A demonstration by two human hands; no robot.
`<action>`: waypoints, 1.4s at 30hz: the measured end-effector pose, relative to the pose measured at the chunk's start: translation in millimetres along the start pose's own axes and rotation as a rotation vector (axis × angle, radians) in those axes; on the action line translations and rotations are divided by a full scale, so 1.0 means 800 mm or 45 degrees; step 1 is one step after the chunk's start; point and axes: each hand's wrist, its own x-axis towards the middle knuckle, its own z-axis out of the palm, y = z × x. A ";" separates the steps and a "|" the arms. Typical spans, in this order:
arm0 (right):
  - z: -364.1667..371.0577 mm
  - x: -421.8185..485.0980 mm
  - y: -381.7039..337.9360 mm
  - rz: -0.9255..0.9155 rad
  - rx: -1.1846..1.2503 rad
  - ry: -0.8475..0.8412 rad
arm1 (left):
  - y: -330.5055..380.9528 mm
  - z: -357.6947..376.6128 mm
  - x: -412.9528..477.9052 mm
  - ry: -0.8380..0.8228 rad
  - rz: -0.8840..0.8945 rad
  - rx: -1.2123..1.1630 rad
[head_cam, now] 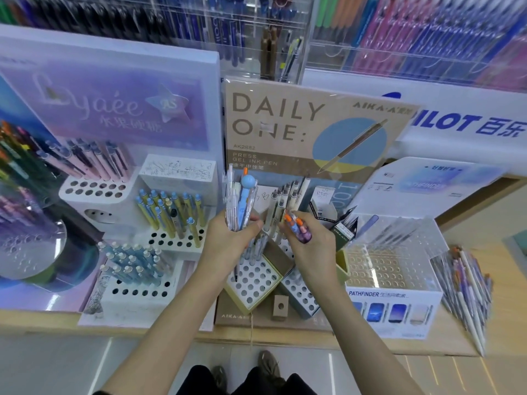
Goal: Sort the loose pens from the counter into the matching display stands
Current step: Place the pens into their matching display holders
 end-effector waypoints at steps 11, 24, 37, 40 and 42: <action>-0.046 0.070 0.001 0.425 0.398 0.128 | 0.007 0.010 0.017 0.033 0.037 0.008; -0.017 0.084 0.007 0.382 0.426 0.006 | 0.007 0.019 0.015 0.054 0.050 -0.002; -0.034 0.064 0.004 0.190 0.206 -0.137 | 0.007 0.027 0.019 0.044 0.050 -0.015; -0.040 0.061 0.003 0.219 0.212 -0.200 | 0.009 0.026 0.020 0.022 0.058 -0.034; -0.046 0.056 0.000 0.269 0.344 -0.160 | 0.014 0.023 0.019 -0.015 0.080 -0.058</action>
